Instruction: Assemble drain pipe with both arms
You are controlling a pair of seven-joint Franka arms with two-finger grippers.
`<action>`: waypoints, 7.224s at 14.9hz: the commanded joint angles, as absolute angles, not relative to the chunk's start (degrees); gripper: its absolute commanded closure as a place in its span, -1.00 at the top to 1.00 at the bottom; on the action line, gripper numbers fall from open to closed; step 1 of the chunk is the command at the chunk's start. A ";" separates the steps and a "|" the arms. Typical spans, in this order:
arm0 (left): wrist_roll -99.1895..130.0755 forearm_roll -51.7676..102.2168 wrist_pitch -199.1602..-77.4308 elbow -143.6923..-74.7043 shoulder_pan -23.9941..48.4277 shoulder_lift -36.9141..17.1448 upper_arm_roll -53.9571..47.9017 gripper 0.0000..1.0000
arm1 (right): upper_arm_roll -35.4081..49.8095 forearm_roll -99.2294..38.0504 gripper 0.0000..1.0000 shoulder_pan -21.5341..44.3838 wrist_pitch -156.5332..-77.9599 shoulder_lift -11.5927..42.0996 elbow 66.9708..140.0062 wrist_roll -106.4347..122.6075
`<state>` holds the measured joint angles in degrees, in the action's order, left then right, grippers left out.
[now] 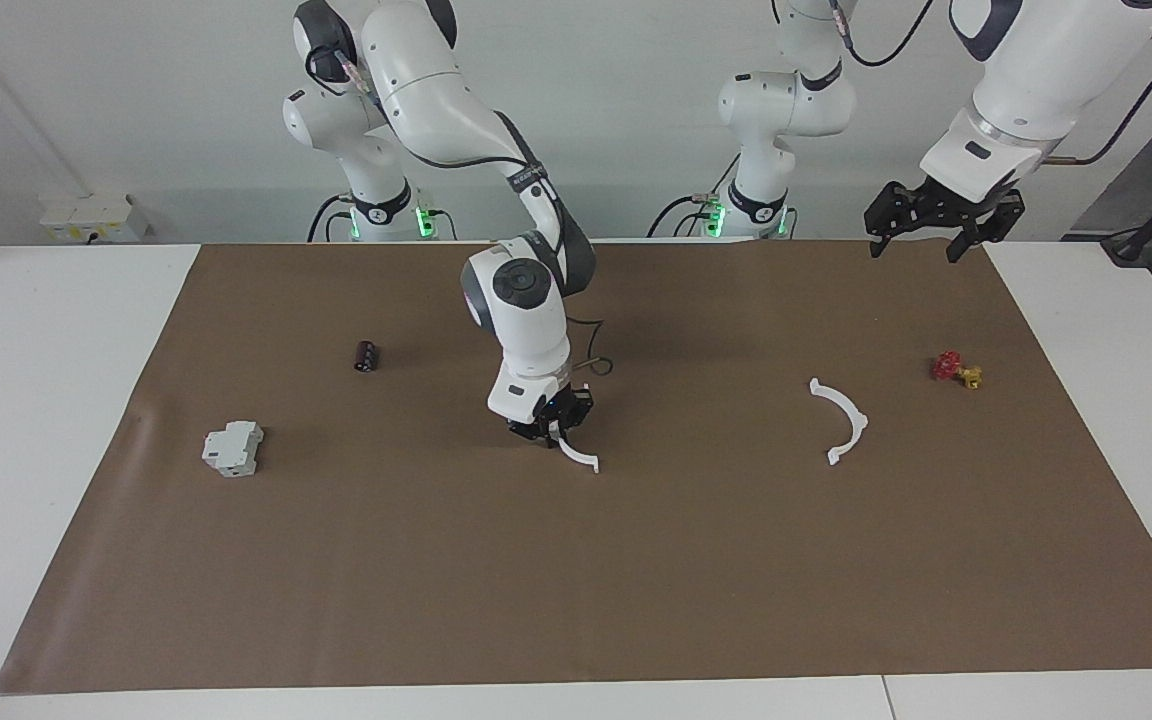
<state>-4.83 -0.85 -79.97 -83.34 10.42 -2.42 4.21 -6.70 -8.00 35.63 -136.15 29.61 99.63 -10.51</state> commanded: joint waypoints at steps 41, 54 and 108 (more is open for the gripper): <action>13.54 -0.79 -147.57 -131.92 4.04 -6.94 4.31 1.00 | -5.36 3.16 1.00 3.43 -87.19 -3.78 94.57 -2.82; 13.19 -0.79 -148.80 -132.10 5.36 -8.00 4.31 -0.19 | -6.06 2.99 1.00 0.36 -84.38 -2.99 92.37 4.22; 66.09 -7.55 -140.27 -114.52 40.43 -19.60 4.31 -1.00 | -6.06 3.08 1.00 0.35 -84.99 -3.16 92.72 4.22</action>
